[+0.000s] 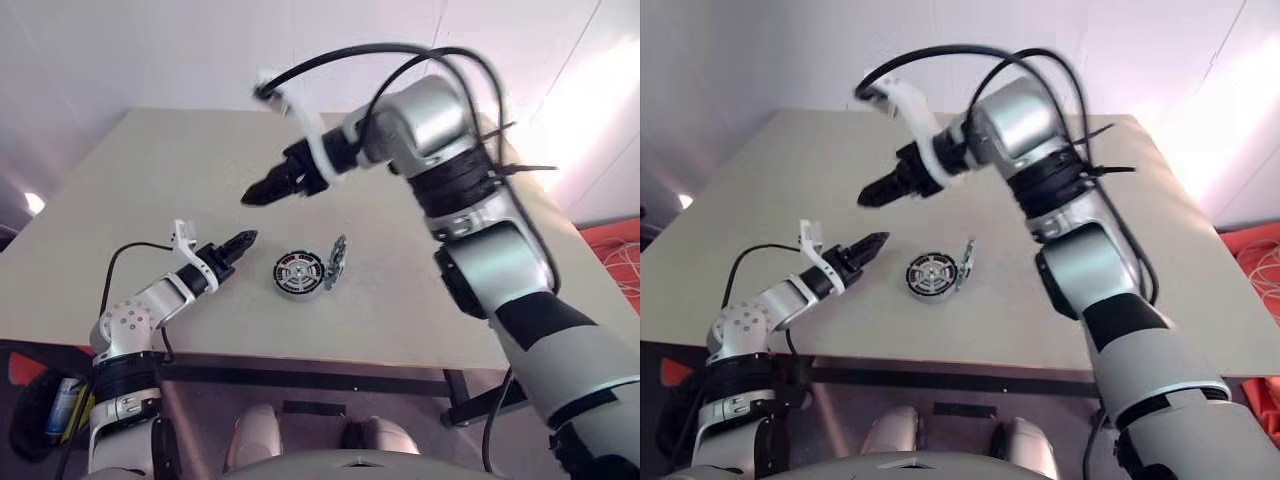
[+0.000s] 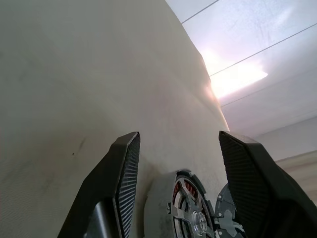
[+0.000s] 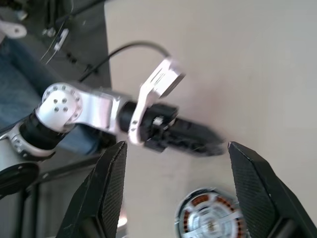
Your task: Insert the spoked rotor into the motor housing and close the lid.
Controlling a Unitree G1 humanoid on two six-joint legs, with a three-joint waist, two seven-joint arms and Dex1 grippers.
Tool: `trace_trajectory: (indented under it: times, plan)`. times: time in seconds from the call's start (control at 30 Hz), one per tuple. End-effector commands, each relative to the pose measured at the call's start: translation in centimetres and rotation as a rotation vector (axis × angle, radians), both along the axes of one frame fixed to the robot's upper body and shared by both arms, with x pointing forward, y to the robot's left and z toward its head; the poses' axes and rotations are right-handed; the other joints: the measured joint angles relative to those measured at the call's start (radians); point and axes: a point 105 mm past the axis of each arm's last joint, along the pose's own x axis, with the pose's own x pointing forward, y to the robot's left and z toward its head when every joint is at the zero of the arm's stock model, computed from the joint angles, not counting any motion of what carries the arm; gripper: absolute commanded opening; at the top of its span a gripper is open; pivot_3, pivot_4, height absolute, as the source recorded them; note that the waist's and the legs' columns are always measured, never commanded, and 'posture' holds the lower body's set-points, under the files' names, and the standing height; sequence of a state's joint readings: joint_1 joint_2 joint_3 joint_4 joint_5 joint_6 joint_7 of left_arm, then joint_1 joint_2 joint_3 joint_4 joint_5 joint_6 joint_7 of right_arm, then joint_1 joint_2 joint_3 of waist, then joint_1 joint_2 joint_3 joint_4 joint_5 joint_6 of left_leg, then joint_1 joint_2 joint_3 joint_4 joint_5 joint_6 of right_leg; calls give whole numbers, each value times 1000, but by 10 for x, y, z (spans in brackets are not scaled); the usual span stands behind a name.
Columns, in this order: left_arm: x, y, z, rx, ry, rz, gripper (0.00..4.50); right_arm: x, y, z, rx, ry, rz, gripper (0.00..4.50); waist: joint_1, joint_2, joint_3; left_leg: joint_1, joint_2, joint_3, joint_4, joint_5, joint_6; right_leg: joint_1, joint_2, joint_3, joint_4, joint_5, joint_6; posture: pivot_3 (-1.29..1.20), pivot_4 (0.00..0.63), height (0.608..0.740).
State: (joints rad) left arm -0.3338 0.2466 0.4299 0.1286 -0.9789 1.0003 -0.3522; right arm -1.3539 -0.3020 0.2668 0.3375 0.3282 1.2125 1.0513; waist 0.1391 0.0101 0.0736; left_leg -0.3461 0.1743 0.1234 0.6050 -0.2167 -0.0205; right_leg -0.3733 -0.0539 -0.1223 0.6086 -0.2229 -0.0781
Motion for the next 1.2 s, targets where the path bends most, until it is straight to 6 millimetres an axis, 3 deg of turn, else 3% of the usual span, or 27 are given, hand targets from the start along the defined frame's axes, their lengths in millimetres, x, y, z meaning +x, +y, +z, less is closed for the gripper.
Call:
trace_trajectory:
  times: [0.03, 0.1, 0.17, 0.23, 0.47, 0.5, 0.57, 0.87, 1.2]
  plan:
    - [5, 3, 12, 24, -56, -7, 2687, 4, -40, 9, 39, -340, 60, 3663, 13, -3, -1, 1, -1, 0, 0, -1, 1, 3, 0, 0, -3, 1, 2, 0, 0, 740]
    - [6, 3, 13, 29, -60, -17, 2687, 11, -73, -8, -85, -470, 56, 3663, 13, -2, -1, 0, -4, 1, 0, -2, 3, 2, -3, 1, -3, 3, 9, 0, 0, 740]
    - [7, 2, 16, 32, -64, -26, 2687, 15, -107, -23, -205, -539, 37, 3269, 13, -2, -1, -5, -5, 1, 2, -2, 3, -3, -3, 1, -1, 6, 7, 0, 0, 740]
    - [9, 2, 18, 36, -66, -37, 2687, 5, -132, -35, -268, -534, 71, 2751, 12, -2, -1, -6, -4, 1, 2, -2, 3, -5, -3, 1, 0, 8, 3, 0, 0, 740]
    - [17, -4, 22, 50, -69, -79, 2687, -51, -155, -67, -355, -459, 295, 245, 8, -1, -1, -5, -3, 3, 2, -4, 8, -1, -2, 2, -2, 1, 5, 0, 0, 740]
    - [18, -5, 23, 50, -71, -84, 2687, -56, -154, -72, -356, -442, 309, 32, 9, -1, -1, -4, -3, 3, 2, -5, 10, -1, -2, 2, -2, 1, 5, 0, 0, 740]
    - [21, -7, 24, 49, -73, -92, 2687, -62, -147, -81, -348, -429, 326, 32, 9, -1, -1, -2, -3, 3, 2, -5, 10, 1, -2, 2, -2, 1, 5, 0, 0, 740]
    - [18, -2, 23, 59, -79, -77, 2687, -23, -73, -114, -177, -367, 134, 32, 2, 0, -2, 2, -2, 2, 5, -3, 10, 3, -2, 1, 0, 2, 3, 0, 0, 740]
    - [13, 22, 26, 87, -85, 1, 2687, -14, -31, -128, -89, -315, 90, 32, -3, 0, -2, 0, -2, 2, 4, -2, 8, 3, -3, 0, -1, 6, -4, 0, 0, 740]
